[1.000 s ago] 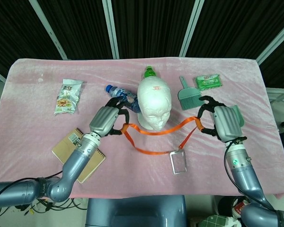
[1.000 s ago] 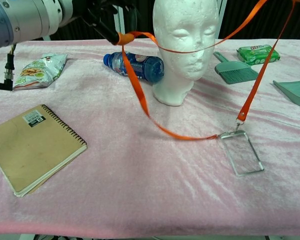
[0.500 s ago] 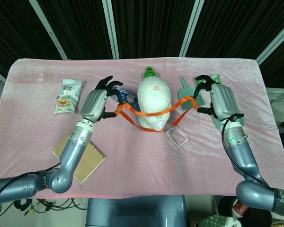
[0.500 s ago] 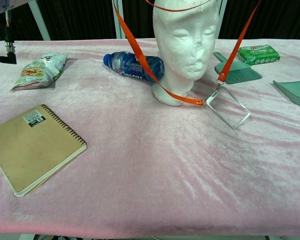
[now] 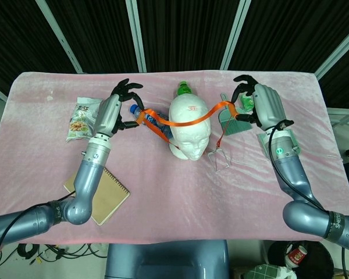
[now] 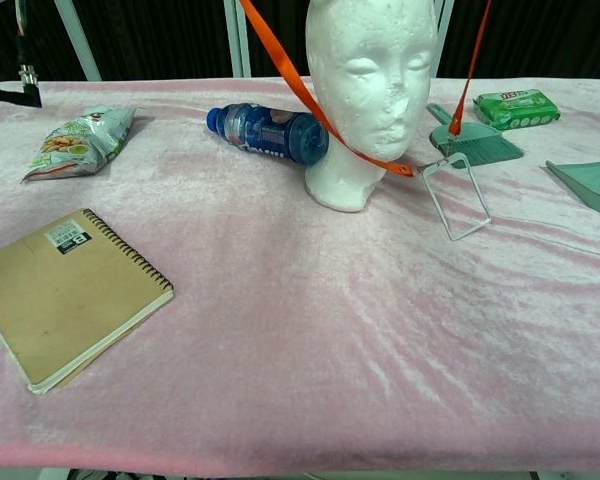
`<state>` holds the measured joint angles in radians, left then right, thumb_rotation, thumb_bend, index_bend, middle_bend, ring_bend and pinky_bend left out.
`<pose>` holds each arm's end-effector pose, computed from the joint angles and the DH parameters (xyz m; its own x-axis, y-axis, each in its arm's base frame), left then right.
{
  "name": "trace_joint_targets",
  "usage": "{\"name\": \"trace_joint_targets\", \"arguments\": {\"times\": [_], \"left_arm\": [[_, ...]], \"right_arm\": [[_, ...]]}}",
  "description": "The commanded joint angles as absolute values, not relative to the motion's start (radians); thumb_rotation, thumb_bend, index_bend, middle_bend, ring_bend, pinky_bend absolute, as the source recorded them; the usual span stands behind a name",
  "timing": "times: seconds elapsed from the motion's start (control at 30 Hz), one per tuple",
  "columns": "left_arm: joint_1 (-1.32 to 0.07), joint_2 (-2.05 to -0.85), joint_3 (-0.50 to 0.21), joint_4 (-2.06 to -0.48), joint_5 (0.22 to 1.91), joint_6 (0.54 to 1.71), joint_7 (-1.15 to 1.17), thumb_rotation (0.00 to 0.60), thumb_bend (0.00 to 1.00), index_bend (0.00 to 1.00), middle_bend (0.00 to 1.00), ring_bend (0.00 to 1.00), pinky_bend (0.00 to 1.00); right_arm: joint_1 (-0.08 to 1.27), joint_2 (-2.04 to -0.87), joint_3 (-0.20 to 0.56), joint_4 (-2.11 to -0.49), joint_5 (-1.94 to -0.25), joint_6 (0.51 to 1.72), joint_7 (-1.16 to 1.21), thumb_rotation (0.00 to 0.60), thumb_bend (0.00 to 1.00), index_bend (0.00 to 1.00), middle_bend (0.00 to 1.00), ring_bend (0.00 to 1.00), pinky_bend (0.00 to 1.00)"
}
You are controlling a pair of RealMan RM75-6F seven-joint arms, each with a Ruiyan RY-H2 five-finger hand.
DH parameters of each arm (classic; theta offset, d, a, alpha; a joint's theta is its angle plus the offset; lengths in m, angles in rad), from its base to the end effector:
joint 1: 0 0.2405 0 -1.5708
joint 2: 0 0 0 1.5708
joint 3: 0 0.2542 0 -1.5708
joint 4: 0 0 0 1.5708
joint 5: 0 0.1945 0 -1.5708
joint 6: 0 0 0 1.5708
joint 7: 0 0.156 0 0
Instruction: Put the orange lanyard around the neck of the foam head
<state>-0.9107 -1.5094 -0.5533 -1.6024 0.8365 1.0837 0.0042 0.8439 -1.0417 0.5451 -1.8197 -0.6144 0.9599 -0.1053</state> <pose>-0.0326 0.4156 0.0854 -0.2993 0.1231 0.9462 0.9100 -0.2615 0.3219 -0.0736 -0.4123 0.1954 -0.0729 -0.0775 0.9943 -0.9835 -0.1596 -0.0845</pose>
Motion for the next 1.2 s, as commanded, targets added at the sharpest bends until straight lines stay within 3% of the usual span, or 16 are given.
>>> {"name": "trace_joint_targets", "arguments": {"times": [0.03, 0.53, 1.2], "left_arm": [[-0.919, -1.516, -0.561, -1.582, 0.829, 1.082, 0.0, 0.6, 0.45, 0.62, 0.22, 0.0, 0.06], [-0.999, -1.611, -0.592, -1.345, 0.738, 1.038, -0.005, 0.6, 0.42, 0.56, 0.22, 0.0, 0.06], [-1.128, -1.841, -0.564, -0.869, 0.811, 0.937, -0.103, 0.6, 0.41, 0.55, 0.22, 0.0, 0.06]], "right_arm": [[0.869, -1.051, 0.553, -1.787, -0.588, 0.954, -0.109, 0.6, 0.47, 0.77, 0.24, 0.35, 0.34], [1.003, -1.131, 0.538, -1.549, -0.458, 0.858, -0.145, 0.6, 0.48, 0.77, 0.24, 0.35, 0.34], [1.166, -1.361, 0.458, -1.086, -0.407, 0.687, -0.184, 0.6, 0.48, 0.77, 0.24, 0.35, 0.33]]}}
